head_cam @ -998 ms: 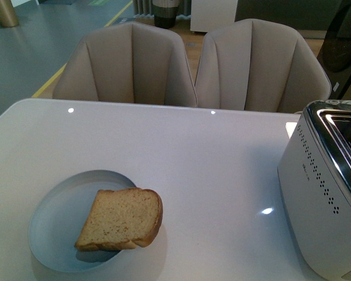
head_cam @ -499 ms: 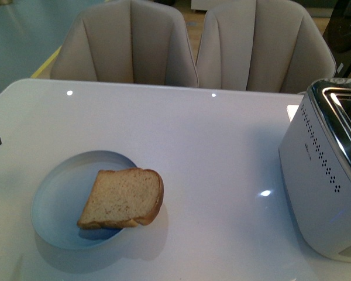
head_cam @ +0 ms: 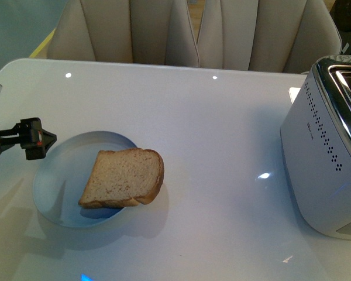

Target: Left arm holds plate, right arm toasts bread

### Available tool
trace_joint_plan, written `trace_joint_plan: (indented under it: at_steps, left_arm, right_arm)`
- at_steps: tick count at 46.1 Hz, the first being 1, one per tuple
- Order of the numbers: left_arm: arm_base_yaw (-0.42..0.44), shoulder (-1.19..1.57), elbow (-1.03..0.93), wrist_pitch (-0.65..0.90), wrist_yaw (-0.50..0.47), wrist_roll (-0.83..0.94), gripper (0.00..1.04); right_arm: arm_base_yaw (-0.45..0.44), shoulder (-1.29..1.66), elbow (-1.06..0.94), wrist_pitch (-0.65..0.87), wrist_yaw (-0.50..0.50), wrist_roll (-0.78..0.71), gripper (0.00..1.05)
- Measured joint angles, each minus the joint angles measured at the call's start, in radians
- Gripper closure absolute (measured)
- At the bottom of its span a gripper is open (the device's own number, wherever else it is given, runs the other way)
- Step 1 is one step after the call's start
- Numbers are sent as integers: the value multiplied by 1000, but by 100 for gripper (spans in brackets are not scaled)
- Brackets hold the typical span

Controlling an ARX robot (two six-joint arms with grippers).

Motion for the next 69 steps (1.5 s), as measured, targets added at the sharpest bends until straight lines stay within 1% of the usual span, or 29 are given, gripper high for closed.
trace_joint_plan:
  at_steps: [7, 18, 42, 45, 47, 52, 55, 58, 61, 63, 64, 65, 66, 67, 69]
  left_arm:
    - [-13, 67, 39, -11, 4, 1, 7]
    - [-44, 87, 53, -37, 49, 1, 7]
    - [-51, 125, 93, -157, 81, 14, 8]
    - [-52, 126, 102, -173, 89, 15, 19]
    - [-52, 130, 106, -183, 91, 15, 28]
    - [-52, 135, 113, -195, 91, 19, 40]
    - [-52, 138, 117, -211, 90, 20, 55]
    - [-52, 138, 117, -220, 91, 20, 65]
    - [-52, 142, 120, -234, 93, 20, 80]
    - [-51, 145, 122, -241, 95, 20, 87]
    - [-49, 147, 125, -245, 100, 18, 93]
    - [-48, 148, 126, -246, 103, 16, 95]
    - [-44, 148, 128, -247, 116, 11, 100]
    - [-43, 148, 130, -249, 123, 6, 102]
    - [-41, 148, 131, -250, 127, -1, 102]
  right_arm:
    - [0, 0, 0, 0, 0, 0, 9]
    - [0, 0, 0, 0, 0, 0, 9]
    - [0, 0, 0, 0, 0, 0, 9]
    - [0, 0, 0, 0, 0, 0, 9]
    - [0, 0, 0, 0, 0, 0, 9]
    - [0, 0, 0, 0, 0, 0, 9]
    - [0, 0, 0, 0, 0, 0, 9]
    - [0, 0, 0, 0, 0, 0, 9]
    - [0, 0, 0, 0, 0, 0, 9]
    - [0, 0, 0, 0, 0, 0, 9]
    - [0, 0, 0, 0, 0, 0, 9]
    - [0, 0, 0, 0, 0, 0, 9]
    - [0, 0, 0, 0, 0, 0, 9]
    - [0, 0, 0, 0, 0, 0, 9]
    - [0, 0, 0, 0, 0, 0, 9]
